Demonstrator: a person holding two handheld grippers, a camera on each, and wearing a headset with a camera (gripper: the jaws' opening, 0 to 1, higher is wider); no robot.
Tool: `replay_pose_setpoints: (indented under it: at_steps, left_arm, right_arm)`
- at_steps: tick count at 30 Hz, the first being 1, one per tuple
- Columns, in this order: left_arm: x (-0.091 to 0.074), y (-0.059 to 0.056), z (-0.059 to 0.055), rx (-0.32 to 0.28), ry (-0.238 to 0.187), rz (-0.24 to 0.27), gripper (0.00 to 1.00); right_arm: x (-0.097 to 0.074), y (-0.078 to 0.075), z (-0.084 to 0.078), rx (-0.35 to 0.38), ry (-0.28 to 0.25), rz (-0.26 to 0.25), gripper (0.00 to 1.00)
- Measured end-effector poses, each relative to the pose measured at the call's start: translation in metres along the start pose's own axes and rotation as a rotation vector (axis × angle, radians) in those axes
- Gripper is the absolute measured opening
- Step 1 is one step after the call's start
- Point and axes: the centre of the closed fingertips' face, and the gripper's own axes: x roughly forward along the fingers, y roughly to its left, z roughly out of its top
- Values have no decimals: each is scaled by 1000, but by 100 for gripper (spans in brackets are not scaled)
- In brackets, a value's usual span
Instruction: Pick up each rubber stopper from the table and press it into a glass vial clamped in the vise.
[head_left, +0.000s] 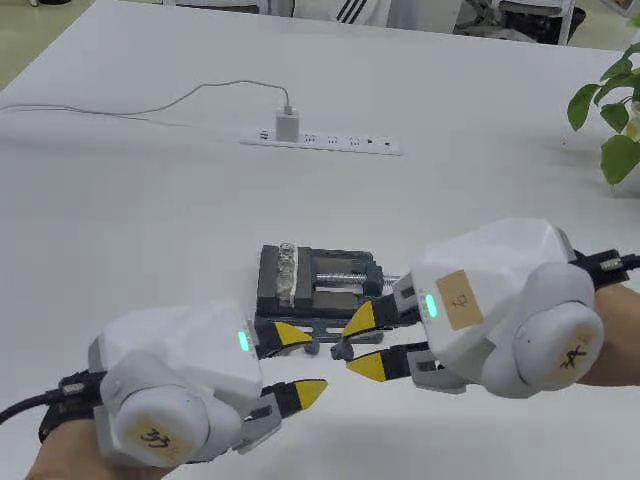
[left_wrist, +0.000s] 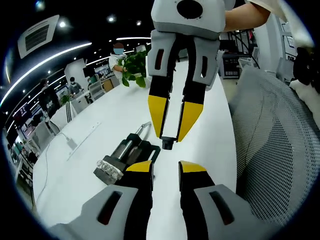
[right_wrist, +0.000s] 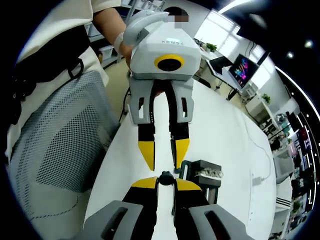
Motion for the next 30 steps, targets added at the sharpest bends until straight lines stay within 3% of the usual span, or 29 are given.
replay_pose_setpoints:
  at_steps: [16,30]
  left_arm:
    - [2,-8,10,11,-7,-46,11]
    - [4,-11,5,0,9,-71,6]
  right_arm:
    - [8,7,-1,-27,15,35,8]
    - [13,11,-2,-25,10,54,8]
